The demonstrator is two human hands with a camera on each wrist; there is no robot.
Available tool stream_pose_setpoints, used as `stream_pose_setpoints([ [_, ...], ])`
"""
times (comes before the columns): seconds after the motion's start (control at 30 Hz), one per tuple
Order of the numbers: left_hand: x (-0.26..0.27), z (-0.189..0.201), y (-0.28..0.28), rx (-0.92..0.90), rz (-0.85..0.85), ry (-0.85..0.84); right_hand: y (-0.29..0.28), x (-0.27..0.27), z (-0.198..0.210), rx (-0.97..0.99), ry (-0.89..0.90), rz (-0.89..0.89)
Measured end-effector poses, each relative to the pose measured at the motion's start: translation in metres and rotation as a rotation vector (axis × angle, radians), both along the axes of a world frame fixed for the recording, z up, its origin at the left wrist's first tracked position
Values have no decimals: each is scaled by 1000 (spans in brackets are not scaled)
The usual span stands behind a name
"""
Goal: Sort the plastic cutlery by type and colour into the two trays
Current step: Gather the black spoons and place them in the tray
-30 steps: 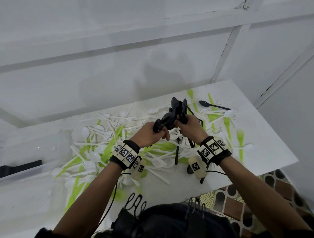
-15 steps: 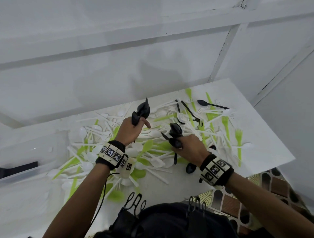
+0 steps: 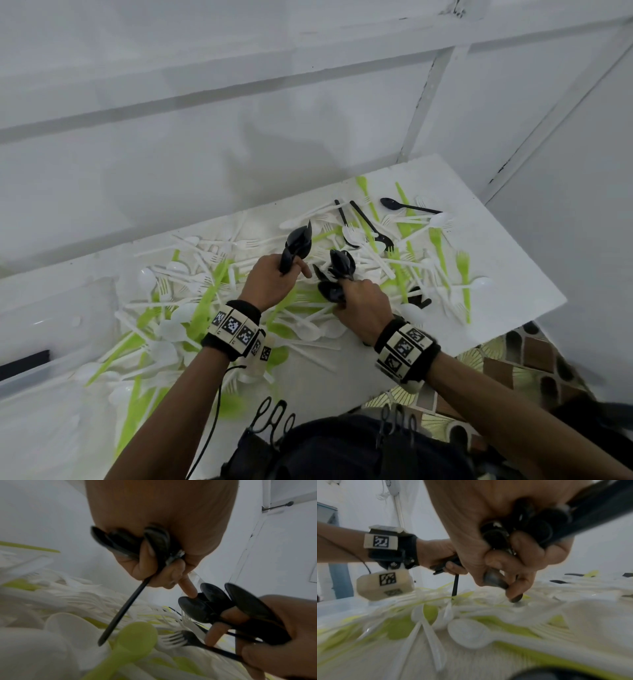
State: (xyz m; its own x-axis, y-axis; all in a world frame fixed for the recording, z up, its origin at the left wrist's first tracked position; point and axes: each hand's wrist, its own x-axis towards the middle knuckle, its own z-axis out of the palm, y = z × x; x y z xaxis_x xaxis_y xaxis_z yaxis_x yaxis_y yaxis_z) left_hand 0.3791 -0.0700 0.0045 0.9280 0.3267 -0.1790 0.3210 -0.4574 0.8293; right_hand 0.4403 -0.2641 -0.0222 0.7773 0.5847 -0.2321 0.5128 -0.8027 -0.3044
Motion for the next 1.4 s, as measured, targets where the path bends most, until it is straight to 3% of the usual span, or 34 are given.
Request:
stream_pose_setpoints([
  [0.13,2,-7,1,36,-5,-45,1,10,29,63,110,21],
  [0.37,5,-20,3,19,215,-50,-11,28,81,376,485,-47],
  [0.43,6,-19,2,-54,239,-25,-14,24,83,471,511,-62],
  [0.57,9,-12,-6,-430,254,-62,-24,17,69,566,587,-11],
  [0.73,14,-3,-12,-549,390,-126,-36,28,44,723,546,-55],
  [0.93,28,7,-60,-397,588,-205,-54,46,30,612,260,132],
  [1.07,42,12,-93,-333,674,-239,-67,64,28,642,62,288],
  [1.17,48,19,-120,-333,705,-284,-83,87,23,495,-77,410],
  [1.27,46,11,-146,-182,635,-283,-96,115,22,401,-89,368],
  [1.4,27,-13,-172,124,354,-162,-115,145,13,514,36,259],
])
